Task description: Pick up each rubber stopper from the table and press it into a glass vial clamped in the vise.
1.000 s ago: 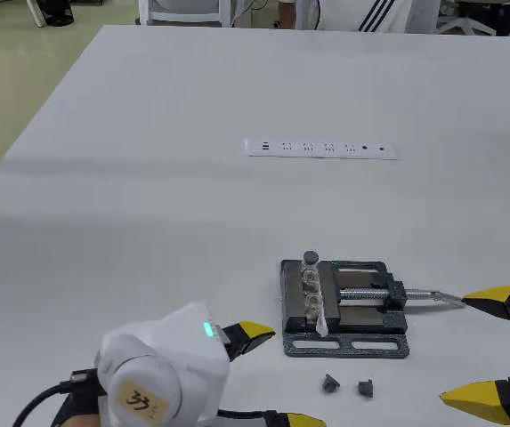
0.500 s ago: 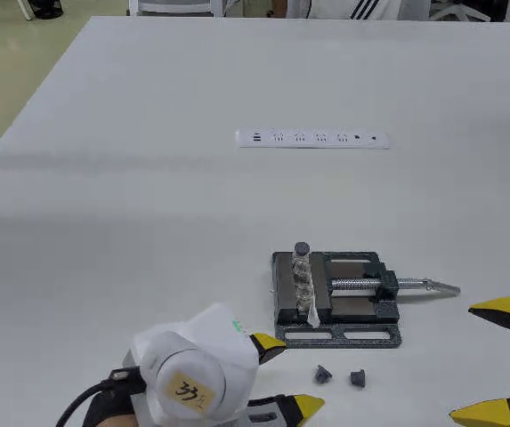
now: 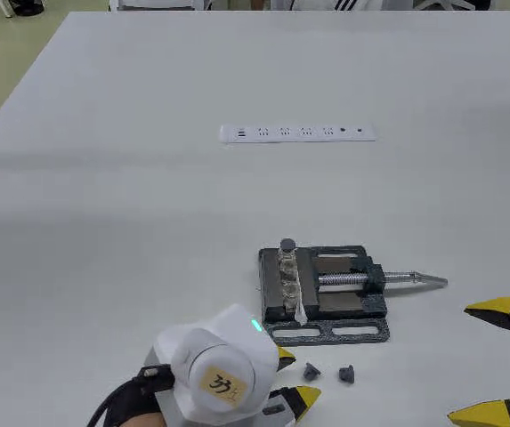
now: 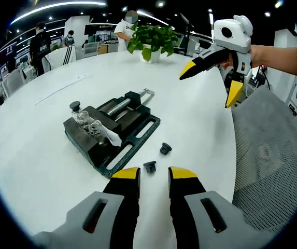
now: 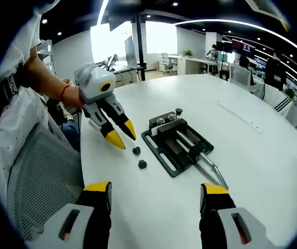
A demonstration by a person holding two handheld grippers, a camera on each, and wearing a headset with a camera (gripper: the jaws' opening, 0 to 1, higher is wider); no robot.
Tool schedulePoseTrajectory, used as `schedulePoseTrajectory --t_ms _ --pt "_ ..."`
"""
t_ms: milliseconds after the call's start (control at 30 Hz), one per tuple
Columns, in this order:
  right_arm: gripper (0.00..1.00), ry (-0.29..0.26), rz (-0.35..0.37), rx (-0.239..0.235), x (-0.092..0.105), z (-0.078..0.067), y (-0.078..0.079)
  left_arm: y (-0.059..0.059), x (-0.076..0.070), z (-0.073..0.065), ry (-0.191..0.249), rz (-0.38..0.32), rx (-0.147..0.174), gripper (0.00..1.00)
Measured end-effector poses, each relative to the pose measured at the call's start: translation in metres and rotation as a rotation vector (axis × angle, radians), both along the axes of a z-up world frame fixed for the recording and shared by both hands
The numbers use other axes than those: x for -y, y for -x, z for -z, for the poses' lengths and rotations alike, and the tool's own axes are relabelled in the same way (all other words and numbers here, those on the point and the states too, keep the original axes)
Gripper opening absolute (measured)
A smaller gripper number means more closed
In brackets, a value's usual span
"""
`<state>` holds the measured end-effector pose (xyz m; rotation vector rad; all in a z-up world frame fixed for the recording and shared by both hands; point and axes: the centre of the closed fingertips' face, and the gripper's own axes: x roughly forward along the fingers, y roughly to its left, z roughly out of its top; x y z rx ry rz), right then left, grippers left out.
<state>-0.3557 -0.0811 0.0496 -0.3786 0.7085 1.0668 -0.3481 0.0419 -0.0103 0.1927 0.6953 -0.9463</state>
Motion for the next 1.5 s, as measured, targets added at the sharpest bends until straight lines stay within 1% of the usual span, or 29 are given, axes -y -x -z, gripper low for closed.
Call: schedulePoseTrajectory --t_ms 100,233,333,400,467,667,733,933,1233,1400,1500 --pt "0.67 -0.002 0.002 0.0 0.002 0.0 0.0 0.0 0.001 0.004 -0.016 -0.008 -0.015 0.15" --pt "0.66 -0.002 0.005 0.001 0.002 -0.001 -0.001 -0.003 0.002 0.006 -0.025 -0.018 -0.023 0.11" --pt "0.66 -0.001 0.007 0.002 0.001 -0.001 -0.001 -0.003 0.004 0.011 -0.034 -0.02 -0.044 0.11" --pt "0.66 -0.004 0.007 0.003 0.0 -0.002 -0.001 -0.004 0.003 0.014 -0.034 -0.03 -0.052 0.1" --pt "0.66 -0.002 0.007 0.005 0.0 -0.003 -0.001 -0.004 0.004 0.013 -0.033 -0.034 -0.056 0.1" --pt "0.65 -0.002 0.014 0.004 0.002 -0.003 -0.001 -0.004 0.004 0.016 -0.039 -0.044 -0.075 0.09" --pt "0.65 -0.001 0.014 0.003 0.002 -0.003 -0.001 -0.005 0.004 0.017 -0.039 -0.048 -0.075 0.08" --pt "0.65 -0.003 0.017 0.0 0.002 -0.002 -0.001 -0.006 0.003 0.02 -0.042 -0.057 -0.087 0.07" --pt "0.65 -0.005 0.018 -0.001 0.006 0.001 -0.003 -0.007 0.004 0.021 -0.044 -0.057 -0.089 0.05" --pt "0.65 -0.003 0.013 -0.004 0.007 0.002 -0.002 -0.008 0.004 0.021 -0.049 -0.052 -0.085 0.05" --pt "0.65 0.003 0.004 -0.008 0.009 0.006 -0.002 -0.007 0.004 0.021 -0.056 -0.041 -0.078 0.05"
